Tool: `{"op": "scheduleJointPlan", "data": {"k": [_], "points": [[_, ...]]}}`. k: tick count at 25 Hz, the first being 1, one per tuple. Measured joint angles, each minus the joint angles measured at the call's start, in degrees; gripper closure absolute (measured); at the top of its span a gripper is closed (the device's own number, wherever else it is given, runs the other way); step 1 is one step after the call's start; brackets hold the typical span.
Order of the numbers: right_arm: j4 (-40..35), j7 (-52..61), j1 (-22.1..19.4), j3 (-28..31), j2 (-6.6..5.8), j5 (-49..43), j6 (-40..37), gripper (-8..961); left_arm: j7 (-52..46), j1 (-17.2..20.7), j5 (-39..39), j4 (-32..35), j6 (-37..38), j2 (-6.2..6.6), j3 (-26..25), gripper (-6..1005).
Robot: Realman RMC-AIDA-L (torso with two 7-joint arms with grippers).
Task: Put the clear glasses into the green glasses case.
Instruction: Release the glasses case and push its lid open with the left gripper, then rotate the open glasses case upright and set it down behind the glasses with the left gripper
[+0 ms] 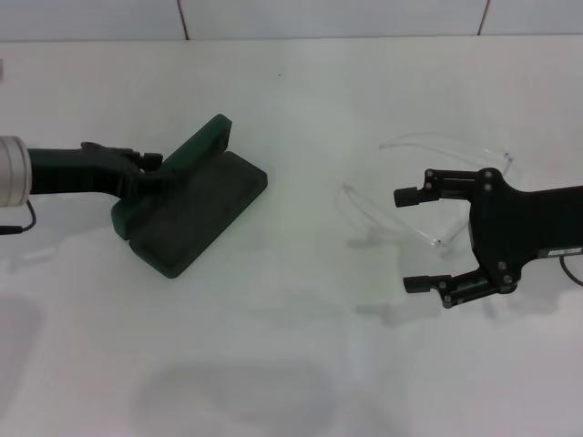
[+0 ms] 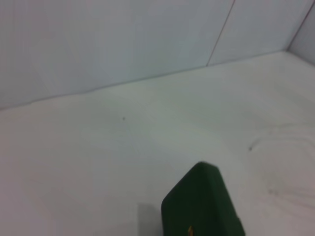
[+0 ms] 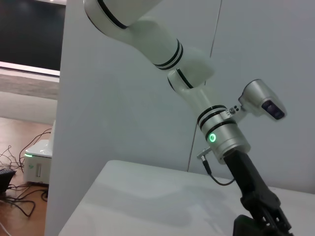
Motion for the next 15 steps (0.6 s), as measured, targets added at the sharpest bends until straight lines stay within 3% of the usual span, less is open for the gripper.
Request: {"op": "scheduleJointPlan", "data": {"k": [6,15], "points": [[-0.5,-0.1,-0.2,0.0,0.06,0.0,0.0,87,0.1,-0.5,1.1,1.3,-2.0,-0.03,0.0,516],[-0.5,-1.3,-0.6,0.0,0.64,-0.2,0.1,88,3.0,-1.1,-0.6,1.4,-2.1,0.18,0.0,675]]}}
